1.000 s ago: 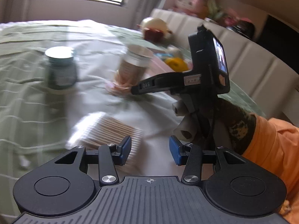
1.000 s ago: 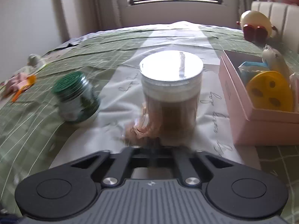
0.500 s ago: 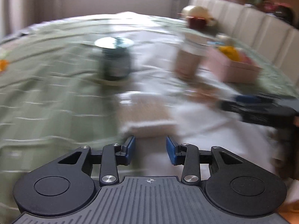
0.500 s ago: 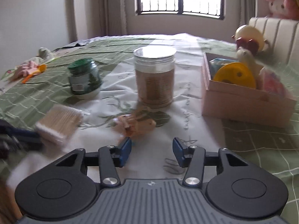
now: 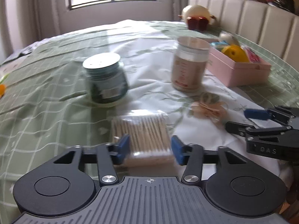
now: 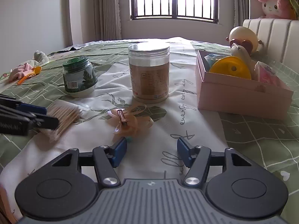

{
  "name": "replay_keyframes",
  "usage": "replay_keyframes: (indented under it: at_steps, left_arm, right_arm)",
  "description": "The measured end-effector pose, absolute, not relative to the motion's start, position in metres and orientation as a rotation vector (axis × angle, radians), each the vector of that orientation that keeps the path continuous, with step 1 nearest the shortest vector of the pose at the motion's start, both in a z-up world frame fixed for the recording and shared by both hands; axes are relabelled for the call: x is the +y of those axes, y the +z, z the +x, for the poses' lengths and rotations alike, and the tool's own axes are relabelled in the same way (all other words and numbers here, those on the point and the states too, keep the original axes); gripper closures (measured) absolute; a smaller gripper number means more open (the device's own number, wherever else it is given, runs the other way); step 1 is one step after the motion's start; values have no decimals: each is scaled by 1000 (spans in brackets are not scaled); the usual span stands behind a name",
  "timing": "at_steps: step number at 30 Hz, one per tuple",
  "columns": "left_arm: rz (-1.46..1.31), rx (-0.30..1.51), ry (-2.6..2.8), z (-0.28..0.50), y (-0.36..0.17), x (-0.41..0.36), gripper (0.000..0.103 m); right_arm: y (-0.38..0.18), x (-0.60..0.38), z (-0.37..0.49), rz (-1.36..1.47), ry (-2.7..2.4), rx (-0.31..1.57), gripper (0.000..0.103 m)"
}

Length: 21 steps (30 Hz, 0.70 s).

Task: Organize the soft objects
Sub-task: 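Grasp the cotton swab pack with the left tool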

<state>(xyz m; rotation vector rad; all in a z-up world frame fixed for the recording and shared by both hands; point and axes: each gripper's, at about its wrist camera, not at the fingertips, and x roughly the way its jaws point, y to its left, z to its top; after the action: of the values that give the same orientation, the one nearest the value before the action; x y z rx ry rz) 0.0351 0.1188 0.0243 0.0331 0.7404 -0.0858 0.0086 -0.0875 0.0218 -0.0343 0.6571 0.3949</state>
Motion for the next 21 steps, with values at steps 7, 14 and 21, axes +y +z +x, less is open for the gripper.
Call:
replay_keyframes:
  at_steps: [7,14,21]
  left_arm:
    - [72,744,-154,33,18,107,20]
    - [117,692,-32,36,23,109,23]
    - [-5,753,-32,52,14,130,22]
  right_arm:
    - [21,-87,9,-33,400,659,40]
    - [21,-86,8,-38,399,659,39]
    - [21,-86,9,-37,417,663,34]
